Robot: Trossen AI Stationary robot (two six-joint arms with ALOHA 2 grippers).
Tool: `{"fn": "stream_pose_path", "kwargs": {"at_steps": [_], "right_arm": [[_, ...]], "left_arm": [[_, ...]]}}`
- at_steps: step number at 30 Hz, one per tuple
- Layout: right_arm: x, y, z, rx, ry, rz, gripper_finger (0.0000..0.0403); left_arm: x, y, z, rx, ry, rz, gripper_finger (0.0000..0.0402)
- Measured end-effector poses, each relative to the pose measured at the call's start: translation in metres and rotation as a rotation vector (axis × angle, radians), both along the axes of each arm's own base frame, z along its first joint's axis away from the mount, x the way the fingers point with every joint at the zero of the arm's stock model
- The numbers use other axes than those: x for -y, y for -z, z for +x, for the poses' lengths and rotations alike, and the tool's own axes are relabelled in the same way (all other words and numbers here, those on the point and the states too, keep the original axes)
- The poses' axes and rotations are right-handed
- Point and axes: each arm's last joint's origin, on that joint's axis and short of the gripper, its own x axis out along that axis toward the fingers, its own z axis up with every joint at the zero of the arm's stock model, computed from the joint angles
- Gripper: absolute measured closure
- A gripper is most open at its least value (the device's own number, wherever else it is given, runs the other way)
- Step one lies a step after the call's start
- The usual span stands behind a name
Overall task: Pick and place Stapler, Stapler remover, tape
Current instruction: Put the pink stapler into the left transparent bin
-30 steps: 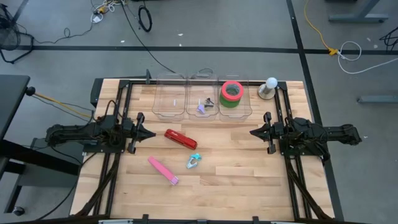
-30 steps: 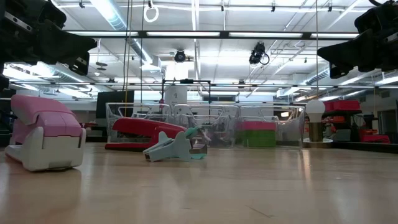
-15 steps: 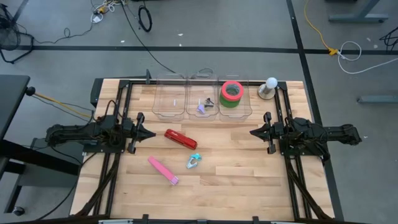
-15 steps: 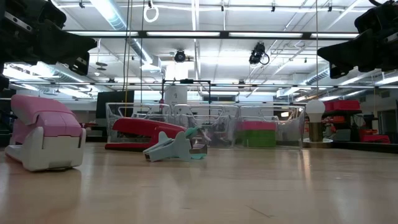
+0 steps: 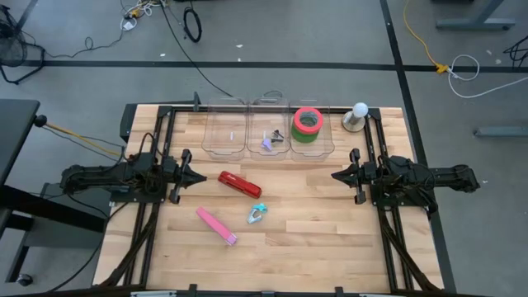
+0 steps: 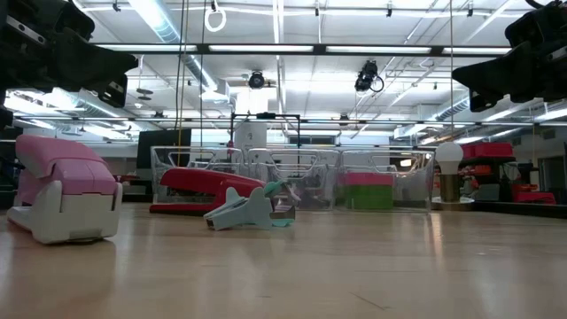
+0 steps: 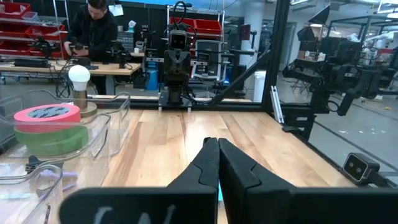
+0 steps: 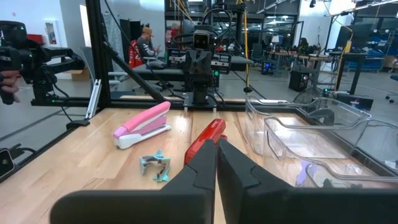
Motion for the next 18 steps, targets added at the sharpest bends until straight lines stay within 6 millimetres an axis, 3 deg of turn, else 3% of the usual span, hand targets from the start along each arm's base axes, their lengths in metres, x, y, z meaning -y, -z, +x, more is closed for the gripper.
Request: {"fn": "stream_pose_path", "kwargs": {"at_steps": [6, 12, 18], "right_arm": [[0.0, 0.0, 0.0, 0.0, 0.0, 0.0, 0.0385], [0.0, 0.0, 0.0, 0.0, 0.0, 0.0, 0.0385], [0.0, 0.0, 0.0, 0.0, 0.0, 0.0, 0.0385]], "left_arm": [[0.0, -0.003, 0.0, 0.024, 0.006, -0.114, 0.0399], [0.0, -0.012, -0.001, 0.112, 0.011, -0.118, 0.0399], [0.001, -0.028, -0.006, 0.138, 0.051, -0.168, 0.0399]]}}
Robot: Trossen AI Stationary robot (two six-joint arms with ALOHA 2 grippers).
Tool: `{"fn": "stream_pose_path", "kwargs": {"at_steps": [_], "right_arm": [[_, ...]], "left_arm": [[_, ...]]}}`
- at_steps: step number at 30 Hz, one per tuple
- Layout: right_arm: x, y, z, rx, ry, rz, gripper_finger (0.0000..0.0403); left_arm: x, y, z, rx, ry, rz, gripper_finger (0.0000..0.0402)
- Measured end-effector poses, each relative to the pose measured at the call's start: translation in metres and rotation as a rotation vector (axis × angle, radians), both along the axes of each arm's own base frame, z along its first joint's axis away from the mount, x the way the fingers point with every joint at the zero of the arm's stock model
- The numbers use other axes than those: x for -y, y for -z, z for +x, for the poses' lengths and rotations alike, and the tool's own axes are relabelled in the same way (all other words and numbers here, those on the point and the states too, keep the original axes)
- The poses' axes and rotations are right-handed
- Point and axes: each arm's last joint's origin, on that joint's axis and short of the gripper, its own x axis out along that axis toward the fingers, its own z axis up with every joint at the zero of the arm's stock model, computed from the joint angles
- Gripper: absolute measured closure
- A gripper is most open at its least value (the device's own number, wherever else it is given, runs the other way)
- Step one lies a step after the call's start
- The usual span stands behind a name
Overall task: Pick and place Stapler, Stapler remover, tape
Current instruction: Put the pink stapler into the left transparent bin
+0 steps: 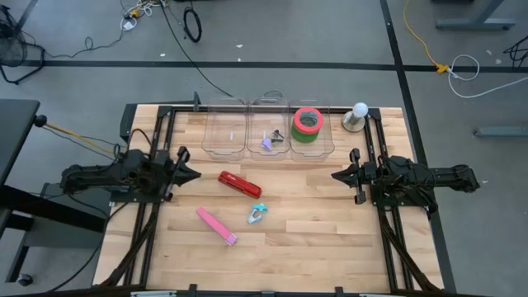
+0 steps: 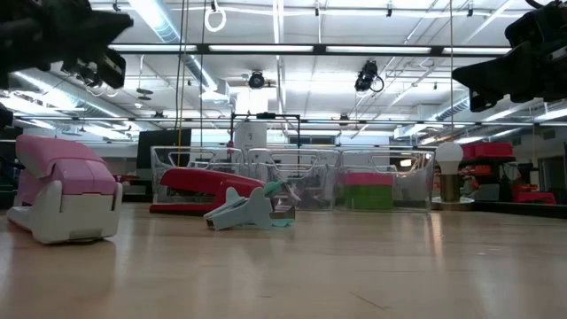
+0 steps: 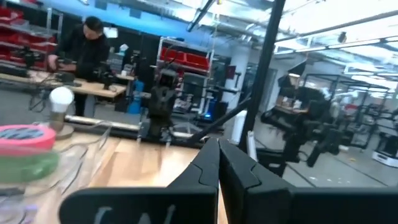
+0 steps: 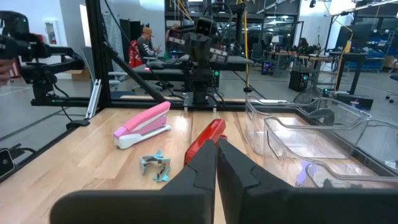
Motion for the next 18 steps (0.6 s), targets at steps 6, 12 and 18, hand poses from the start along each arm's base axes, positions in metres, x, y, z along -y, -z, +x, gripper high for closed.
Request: {"fn": "stream_pose_path", "kwargs": {"at_steps": [6, 12, 18], "right_arm": [[0.0, 0.0, 0.0, 0.0, 0.0, 0.0, 0.0385], [0.0, 0.0, 0.0, 0.0, 0.0, 0.0, 0.0385], [0.0, 0.0, 0.0, 0.0, 0.0, 0.0, 0.0385]], "left_arm": [[-0.001, -0.035, -0.012, 0.077, -0.043, 0.035, 0.0399], [-0.002, -0.07, -0.03, 0.112, -0.133, 0.037, 0.0399], [-0.004, -0.102, -0.039, 0.078, -0.2, 0.022, 0.0399]]}}
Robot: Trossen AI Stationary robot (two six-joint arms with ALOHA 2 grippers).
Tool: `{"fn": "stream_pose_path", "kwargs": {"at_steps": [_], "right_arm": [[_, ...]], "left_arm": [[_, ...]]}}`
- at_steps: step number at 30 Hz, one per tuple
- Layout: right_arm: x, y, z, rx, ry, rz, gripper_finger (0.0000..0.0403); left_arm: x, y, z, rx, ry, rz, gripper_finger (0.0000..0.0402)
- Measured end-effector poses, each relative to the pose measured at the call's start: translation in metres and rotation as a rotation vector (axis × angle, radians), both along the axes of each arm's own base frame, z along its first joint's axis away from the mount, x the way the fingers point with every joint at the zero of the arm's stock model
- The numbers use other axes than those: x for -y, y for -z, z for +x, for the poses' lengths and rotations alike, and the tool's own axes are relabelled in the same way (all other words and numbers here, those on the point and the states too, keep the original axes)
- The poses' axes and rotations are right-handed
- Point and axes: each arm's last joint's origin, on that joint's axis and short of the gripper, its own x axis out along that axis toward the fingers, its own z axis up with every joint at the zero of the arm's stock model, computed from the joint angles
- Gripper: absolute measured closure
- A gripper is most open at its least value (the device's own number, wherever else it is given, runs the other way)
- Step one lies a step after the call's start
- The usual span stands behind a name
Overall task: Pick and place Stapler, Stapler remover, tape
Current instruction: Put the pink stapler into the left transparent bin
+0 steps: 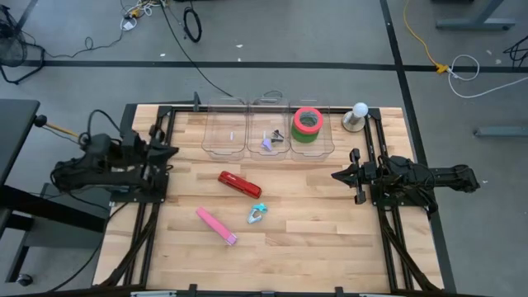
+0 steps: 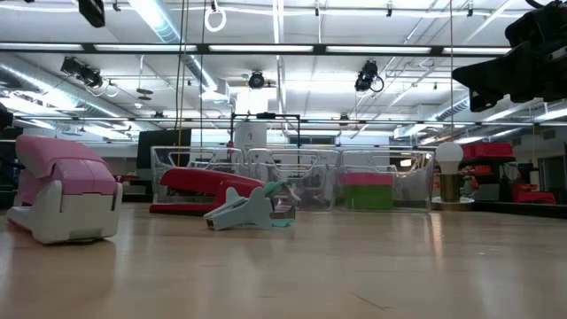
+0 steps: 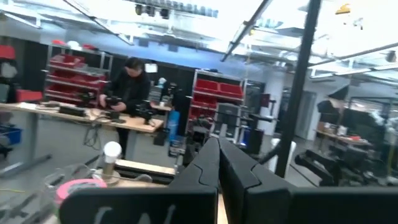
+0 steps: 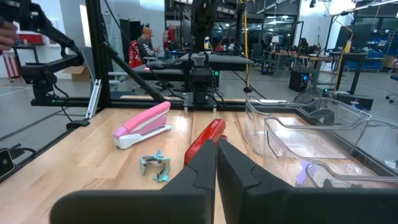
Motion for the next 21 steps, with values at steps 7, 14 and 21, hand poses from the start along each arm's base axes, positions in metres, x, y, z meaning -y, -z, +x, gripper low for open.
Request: {"fn": "stream_pose_path", "kwargs": {"at_steps": [7, 14, 21], "right_arm": [[0.0, 0.0, 0.0, 0.0, 0.0, 0.0, 0.0385], [0.0, 0.0, 0.0, 0.0, 0.0, 0.0, 0.0385], [0.0, 0.0, 0.0, 0.0, 0.0, 0.0, 0.0385]], "left_arm": [[-0.001, -0.046, 0.005, 0.009, -0.045, 0.023, 0.0399], [-0.001, -0.093, 0.015, 0.022, -0.044, 0.101, 0.0399], [-0.002, -0.139, 0.016, -0.014, -0.06, 0.044, 0.0399]]}}
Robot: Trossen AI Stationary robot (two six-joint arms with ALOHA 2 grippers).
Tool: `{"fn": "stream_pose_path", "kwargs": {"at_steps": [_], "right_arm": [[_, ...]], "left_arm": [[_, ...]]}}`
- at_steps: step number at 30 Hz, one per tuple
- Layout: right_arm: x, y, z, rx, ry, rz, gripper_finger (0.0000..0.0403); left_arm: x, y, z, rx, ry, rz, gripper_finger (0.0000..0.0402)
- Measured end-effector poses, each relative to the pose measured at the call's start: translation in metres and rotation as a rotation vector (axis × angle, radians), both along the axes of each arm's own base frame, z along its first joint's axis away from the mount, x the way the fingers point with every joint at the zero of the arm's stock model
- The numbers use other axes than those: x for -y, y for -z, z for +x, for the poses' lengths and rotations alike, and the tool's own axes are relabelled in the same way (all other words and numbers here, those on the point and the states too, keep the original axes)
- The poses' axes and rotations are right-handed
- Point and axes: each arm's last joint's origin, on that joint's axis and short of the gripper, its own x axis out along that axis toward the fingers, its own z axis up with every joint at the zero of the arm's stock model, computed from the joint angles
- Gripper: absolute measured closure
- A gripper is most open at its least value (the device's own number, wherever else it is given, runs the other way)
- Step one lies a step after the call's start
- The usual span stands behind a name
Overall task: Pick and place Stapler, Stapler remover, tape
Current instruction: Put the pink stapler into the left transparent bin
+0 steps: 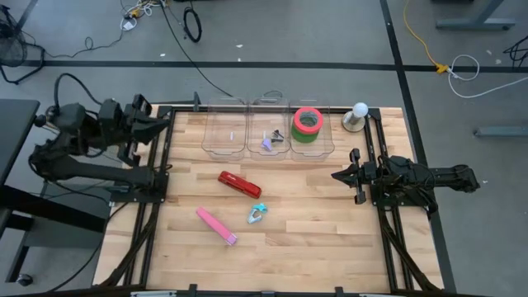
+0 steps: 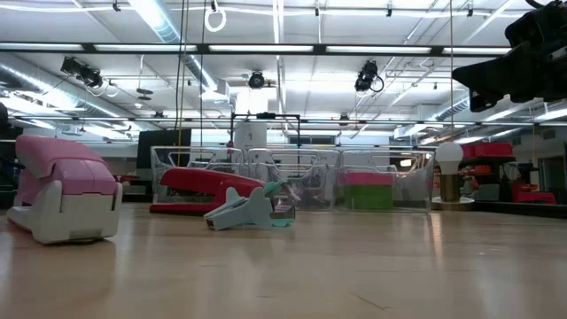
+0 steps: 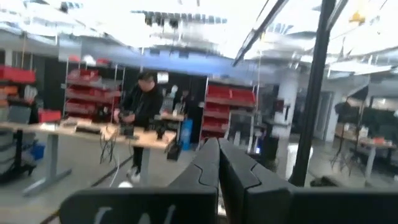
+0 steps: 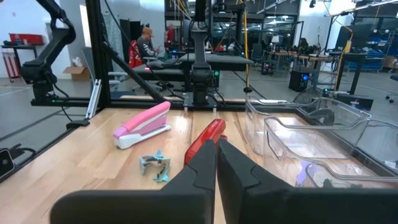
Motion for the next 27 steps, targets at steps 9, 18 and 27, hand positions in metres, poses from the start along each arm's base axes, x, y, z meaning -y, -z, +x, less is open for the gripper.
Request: {"fn": "stream_pose_path", "kwargs": {"at_steps": [9, 18, 27], "right_arm": [[0.0, 0.0, 0.0, 0.0, 0.0, 0.0, 0.0385], [0.0, 0.0, 0.0, 0.0, 0.0, 0.0, 0.0385], [0.0, 0.0, 0.0, 0.0, 0.0, 0.0, 0.0385]], "left_arm": [[0.0, -0.034, 0.008, -0.225, 0.001, -0.009, 0.0399], [-0.001, -0.036, 0.022, -0.326, 0.0, -0.006, 0.0399], [0.0, -0.035, 0.022, -0.34, 0.009, 0.011, 0.0399]]}}
